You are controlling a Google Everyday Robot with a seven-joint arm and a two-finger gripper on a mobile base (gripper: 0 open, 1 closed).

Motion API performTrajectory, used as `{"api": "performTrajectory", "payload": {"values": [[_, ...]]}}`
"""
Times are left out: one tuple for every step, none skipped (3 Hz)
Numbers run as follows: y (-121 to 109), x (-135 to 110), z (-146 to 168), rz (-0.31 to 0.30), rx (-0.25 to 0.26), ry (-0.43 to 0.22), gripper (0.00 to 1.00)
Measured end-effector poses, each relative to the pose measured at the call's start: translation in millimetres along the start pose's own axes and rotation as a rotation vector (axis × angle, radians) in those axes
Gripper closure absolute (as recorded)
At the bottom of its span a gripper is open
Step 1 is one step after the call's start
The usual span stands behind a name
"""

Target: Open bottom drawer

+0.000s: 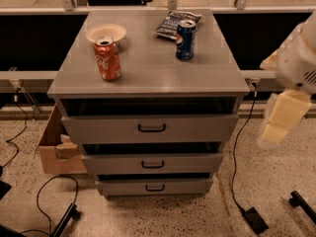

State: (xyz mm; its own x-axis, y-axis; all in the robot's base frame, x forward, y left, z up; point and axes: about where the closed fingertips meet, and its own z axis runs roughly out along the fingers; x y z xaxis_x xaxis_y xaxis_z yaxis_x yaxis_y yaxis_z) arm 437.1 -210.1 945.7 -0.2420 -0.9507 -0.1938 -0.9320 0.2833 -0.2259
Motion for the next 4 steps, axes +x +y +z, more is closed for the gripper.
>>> {"api": "performTrajectory", "payload": {"values": [[23, -5, 47, 0.035, 0.022, 0.010, 0.00], [59, -6, 131, 0.053, 0.015, 0.047, 0.00], [92, 10, 192, 0.040, -0.027, 0.130, 0.00], [128, 14, 226, 0.050, -0.088, 0.216, 0.00]]}}
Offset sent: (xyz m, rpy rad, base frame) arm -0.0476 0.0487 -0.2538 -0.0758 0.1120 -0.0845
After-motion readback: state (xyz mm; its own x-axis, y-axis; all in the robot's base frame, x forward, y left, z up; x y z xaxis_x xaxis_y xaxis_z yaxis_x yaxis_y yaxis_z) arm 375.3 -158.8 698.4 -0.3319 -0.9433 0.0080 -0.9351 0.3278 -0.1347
